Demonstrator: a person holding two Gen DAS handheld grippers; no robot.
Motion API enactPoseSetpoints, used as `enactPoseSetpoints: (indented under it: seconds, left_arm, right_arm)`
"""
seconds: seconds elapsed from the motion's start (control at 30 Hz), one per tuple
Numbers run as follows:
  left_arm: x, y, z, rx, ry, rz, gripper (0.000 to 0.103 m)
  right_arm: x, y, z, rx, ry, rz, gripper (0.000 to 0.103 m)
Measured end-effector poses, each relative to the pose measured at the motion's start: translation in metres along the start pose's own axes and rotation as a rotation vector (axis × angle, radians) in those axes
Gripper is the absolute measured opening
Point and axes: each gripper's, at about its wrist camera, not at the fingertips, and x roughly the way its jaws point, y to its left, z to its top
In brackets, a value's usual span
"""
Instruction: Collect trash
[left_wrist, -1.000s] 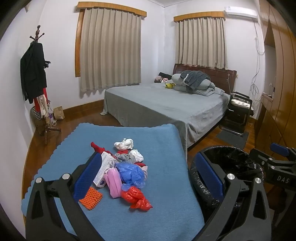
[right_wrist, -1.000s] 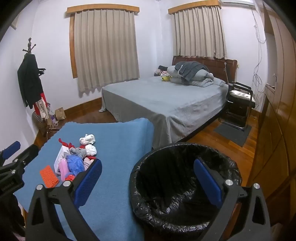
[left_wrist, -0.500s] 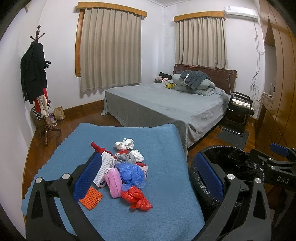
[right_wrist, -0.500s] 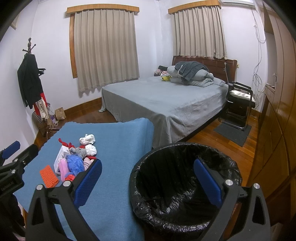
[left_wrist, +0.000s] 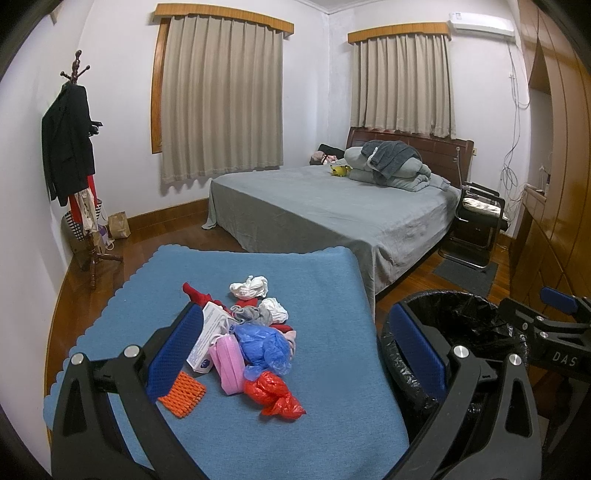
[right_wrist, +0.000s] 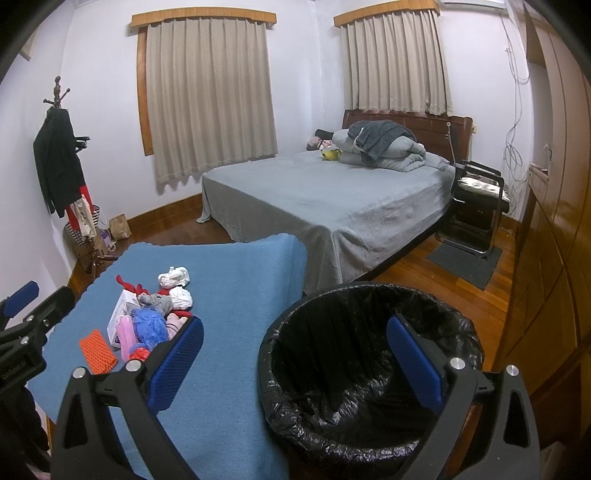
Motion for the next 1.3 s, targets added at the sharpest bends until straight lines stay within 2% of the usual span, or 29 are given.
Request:
enactPoseSetpoints:
  seconds: [1.3]
  left_arm:
    - [0.0002, -0.0001, 0.0003, 0.000, 0.002, 0.001, 0.098]
  right_arm:
    - [0.0025, 0.0003, -0.0018, 0.004, 0.001, 0.006, 0.097]
